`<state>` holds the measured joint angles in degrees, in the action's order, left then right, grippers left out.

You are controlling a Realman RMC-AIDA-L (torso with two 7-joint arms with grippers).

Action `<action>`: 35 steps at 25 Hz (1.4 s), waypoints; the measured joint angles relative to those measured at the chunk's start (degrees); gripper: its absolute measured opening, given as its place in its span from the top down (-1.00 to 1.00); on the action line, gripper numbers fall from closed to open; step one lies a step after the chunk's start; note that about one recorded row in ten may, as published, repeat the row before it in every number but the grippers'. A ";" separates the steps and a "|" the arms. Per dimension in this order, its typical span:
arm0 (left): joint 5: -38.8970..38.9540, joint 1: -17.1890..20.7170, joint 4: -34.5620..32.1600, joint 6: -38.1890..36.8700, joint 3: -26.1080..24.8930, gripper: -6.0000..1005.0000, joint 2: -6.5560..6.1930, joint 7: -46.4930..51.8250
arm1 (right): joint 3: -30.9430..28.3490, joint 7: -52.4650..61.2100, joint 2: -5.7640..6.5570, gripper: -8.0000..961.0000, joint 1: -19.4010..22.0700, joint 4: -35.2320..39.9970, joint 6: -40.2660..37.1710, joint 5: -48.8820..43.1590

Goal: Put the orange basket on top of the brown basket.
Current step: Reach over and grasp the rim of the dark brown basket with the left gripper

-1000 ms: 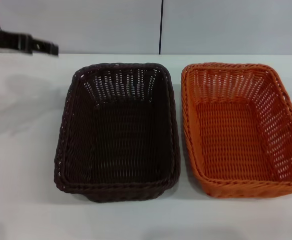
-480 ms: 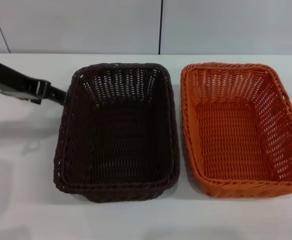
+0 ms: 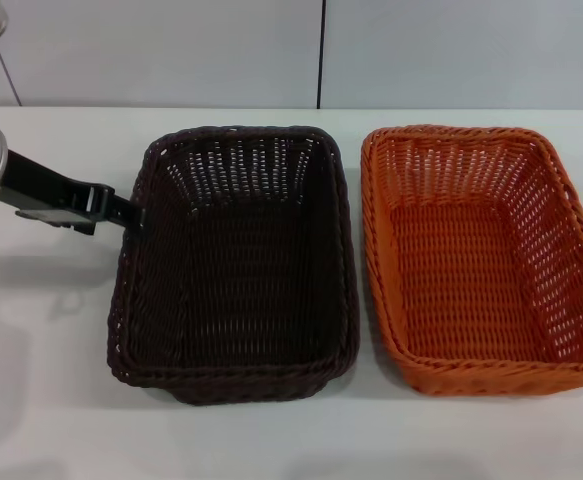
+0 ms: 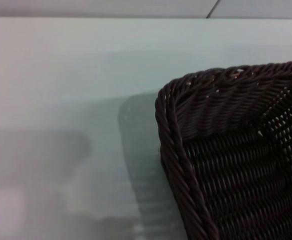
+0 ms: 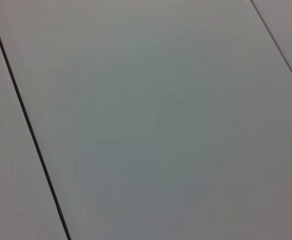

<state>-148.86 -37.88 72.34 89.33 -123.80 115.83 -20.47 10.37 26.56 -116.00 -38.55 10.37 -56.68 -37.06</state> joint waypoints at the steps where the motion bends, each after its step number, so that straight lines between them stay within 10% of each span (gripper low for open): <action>1: -0.01 -0.11 -0.65 -0.35 0.00 -0.60 0.00 -0.06 | 0.00 -0.01 0.00 -0.22 0.04 0.00 0.00 0.00; 16: -0.03 -3.31 -14.75 -10.39 0.69 -0.60 1.13 -4.28 | 0.04 0.13 -0.19 -0.22 0.04 -0.09 0.00 -0.04; 35: 0.38 -2.12 -12.75 -10.92 0.16 0.42 1.27 -5.98 | 0.00 0.49 -0.11 -0.22 0.16 -0.08 0.00 -0.03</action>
<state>-148.48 -40.00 59.59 78.41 -123.64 117.10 -26.45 10.36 27.04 -116.10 -38.39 10.29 -56.67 -37.09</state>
